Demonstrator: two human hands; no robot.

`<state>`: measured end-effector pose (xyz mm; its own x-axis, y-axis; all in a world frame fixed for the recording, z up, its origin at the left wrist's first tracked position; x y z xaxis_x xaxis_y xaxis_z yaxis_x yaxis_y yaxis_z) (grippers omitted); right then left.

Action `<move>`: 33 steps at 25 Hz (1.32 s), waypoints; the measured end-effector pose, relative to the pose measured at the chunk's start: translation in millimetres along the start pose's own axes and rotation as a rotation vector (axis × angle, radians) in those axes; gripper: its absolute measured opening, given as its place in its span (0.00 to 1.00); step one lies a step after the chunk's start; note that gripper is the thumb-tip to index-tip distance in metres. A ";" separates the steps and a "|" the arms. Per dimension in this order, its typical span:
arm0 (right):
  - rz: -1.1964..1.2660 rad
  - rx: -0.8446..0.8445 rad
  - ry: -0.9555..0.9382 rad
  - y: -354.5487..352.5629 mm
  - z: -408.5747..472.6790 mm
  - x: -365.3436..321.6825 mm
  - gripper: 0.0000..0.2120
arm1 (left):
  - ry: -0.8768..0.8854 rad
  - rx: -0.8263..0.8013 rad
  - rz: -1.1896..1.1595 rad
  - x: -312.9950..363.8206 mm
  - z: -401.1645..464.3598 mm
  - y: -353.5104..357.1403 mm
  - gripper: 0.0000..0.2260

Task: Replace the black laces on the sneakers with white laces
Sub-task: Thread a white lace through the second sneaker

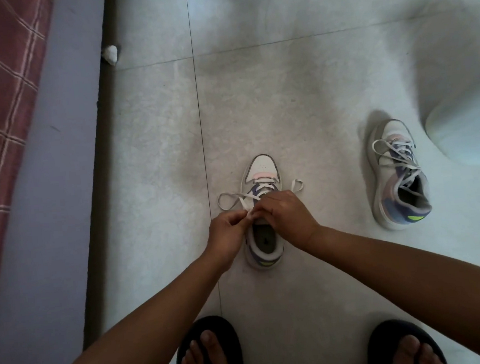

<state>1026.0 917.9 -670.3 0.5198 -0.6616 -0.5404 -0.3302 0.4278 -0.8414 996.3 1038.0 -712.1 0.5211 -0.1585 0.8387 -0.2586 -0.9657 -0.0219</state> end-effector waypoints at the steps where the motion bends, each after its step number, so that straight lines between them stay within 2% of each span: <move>1: -0.035 -0.007 -0.005 1.2 0.1 0.8 0.06 | 0.030 0.000 0.071 3.0 -2.4 1.2 0.05; 3: -0.063 0.033 -0.006 -1.6 -0.7 -0.8 0.07 | 0.066 0.036 0.411 3.8 -6.8 7.5 0.10; 5: -0.027 0.122 0.035 -9.4 -4.2 -4.5 0.05 | 0.031 0.022 0.766 -1.4 -10.6 20.5 0.17; 6: -0.024 0.157 0.024 -14.3 -6.1 -11.6 0.05 | -0.020 0.017 0.821 -4.2 -12.0 22.8 0.19; 9: 0.039 0.164 -0.204 -29.3 -20.5 -48.2 0.07 | -0.097 0.027 0.763 -4.1 -7.5 18.6 0.19; 11: 0.134 0.102 -0.363 -42.4 -41.0 -78.9 0.07 | -0.154 0.038 0.833 -1.2 -0.4 13.9 0.18; 13: 0.237 0.051 -0.474 -52.2 -66.8 -107.9 0.05 | -0.210 0.062 0.851 4.1 6.3 10.0 0.15; 15: 0.329 0.004 -0.518 -57.6 -81.6 -124.0 0.03 | -0.231 0.057 0.827 8.5 9.3 6.3 0.17; 17: 0.386 -0.012 -0.386 -61.1 -79.6 -114.2 0.03 | -0.113 0.024 0.877 18.5 4.8 5.6 0.26; 19: 0.493 -0.017 -0.189 -67.3 -73.6 -94.6 0.08 | 0.187 -0.081 1.076 35.2 -10.3 16.7 0.29; 20: 0.625 -0.040 -0.100 -68.8 -70.9 -86.5 0.07 | 0.333 -0.170 1.106 41.7 -20.0 23.8 0.26; 22: 0.980 -0.149 0.009 -65.4 -67.1 -76.6 0.05 | 0.503 -0.288 1.052 47.6 -38.3 30.7 0.13; 23: 1.121 -0.200 0.031 -64.9 -63.5 -73.1 0.03 | 0.551 -0.287 0.994 52.8 -45.2 30.1 0.08; 25: 1.182 -0.167 0.175 -61.4 -52.7 -48.1 0.02 | 0.631 -0.220 0.958 63.3 -56.6 28.1 0.09; 27: 1.114 -0.048 0.548 -50.9 -47.3 -7.4 0.09 | 0.824 -0.072 1.029 76.6 -71.1 30.9 0.10; 28: 1.165 -0.060 0.745 -38.0 -48.6 6.0 0.14 | 0.900 -0.046 1.057 79.1 -79.2 36.7 0.09; 29: 1.311 -0.156 0.886 -19.6 -48.6 8.1 0.18 | 0.963 -0.073 1.092 78.3 -85.6 44.6 0.07; 31: 1.656 -0.387 0.976 10.0 -47.1 -11.1 0.23 | 1.071 -0.235 1.204 70.0 -97.1 61.3 0.05; 33: 1.768 -0.396 0.953 16.8 -39.5 -15.1 0.18 | 1.013 -0.341 1.260 58.0 -96.8 61.2 0.08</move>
<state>981.5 910.7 -676.4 -0.9379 0.1351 -0.3196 -0.0934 0.7888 0.6076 932.0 989.6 -612.1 -0.8152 -0.4356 0.3818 -0.3075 -0.2331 -0.9226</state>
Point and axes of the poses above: each hand's wrist, its own z-axis towards the middle knuckle, its own y-axis out of the palm, x = y × z, the point moved 6 cm from there along z, towards the middle knuckle, and after that the axes turned 15 degrees about -x, right-handed, at the moved point
